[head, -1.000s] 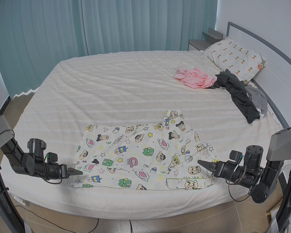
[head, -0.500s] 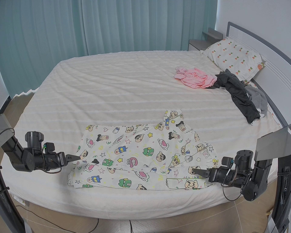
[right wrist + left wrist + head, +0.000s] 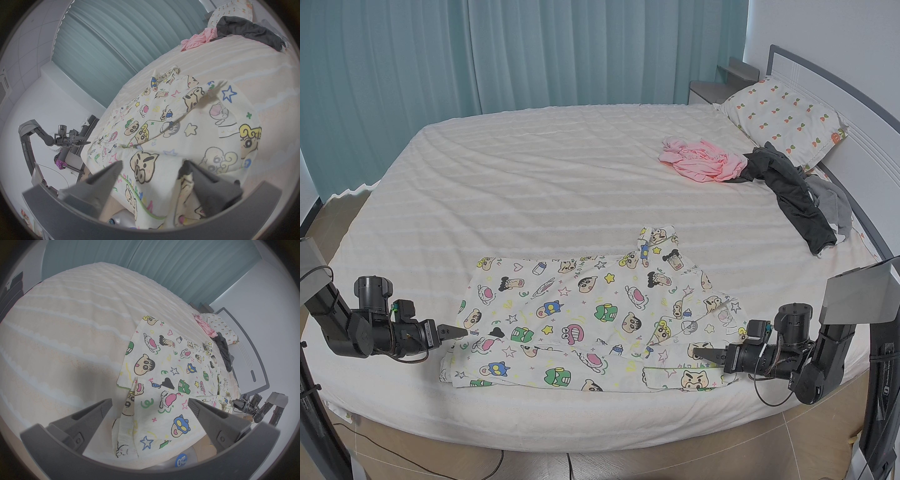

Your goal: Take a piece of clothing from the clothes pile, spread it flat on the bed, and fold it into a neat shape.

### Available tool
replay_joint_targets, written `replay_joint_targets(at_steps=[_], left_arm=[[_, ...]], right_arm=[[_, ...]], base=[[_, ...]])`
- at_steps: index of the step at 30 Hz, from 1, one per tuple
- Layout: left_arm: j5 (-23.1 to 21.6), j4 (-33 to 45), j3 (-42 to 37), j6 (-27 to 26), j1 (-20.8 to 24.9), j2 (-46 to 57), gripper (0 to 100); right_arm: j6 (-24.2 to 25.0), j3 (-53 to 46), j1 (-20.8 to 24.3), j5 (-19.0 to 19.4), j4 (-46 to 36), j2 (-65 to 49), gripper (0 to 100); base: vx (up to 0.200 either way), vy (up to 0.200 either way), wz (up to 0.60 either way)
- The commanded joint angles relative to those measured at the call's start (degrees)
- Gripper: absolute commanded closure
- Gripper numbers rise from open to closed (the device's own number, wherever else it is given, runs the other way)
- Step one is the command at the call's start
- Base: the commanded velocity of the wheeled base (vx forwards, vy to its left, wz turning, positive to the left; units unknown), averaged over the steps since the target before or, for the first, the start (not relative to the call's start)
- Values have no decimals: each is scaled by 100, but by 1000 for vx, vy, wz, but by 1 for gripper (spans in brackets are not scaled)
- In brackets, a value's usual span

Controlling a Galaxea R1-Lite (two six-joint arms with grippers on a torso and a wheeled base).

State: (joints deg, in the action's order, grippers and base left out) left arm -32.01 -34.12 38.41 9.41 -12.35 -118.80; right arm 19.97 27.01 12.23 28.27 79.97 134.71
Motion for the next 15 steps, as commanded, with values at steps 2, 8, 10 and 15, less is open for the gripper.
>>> replay_joint_targets(at_steps=[2,8,10,15], left_arm=[[2,2,-18,-1,-4,-12,0],[20,2,-18,17,57,-3,0],[37,2,-18,17,66,6,0],[64,2,-18,26,75,6,0]], right_arm=[[-10,6,-107,135,36,-32,100],[-10,50,-317,478,36,-129,100],[-10,58,-379,539,45,-146,100],[-10,120,-476,653,45,-208,100]], base=[[0,0,0],[0,0,0],[0,0,0],[0,0,0]])
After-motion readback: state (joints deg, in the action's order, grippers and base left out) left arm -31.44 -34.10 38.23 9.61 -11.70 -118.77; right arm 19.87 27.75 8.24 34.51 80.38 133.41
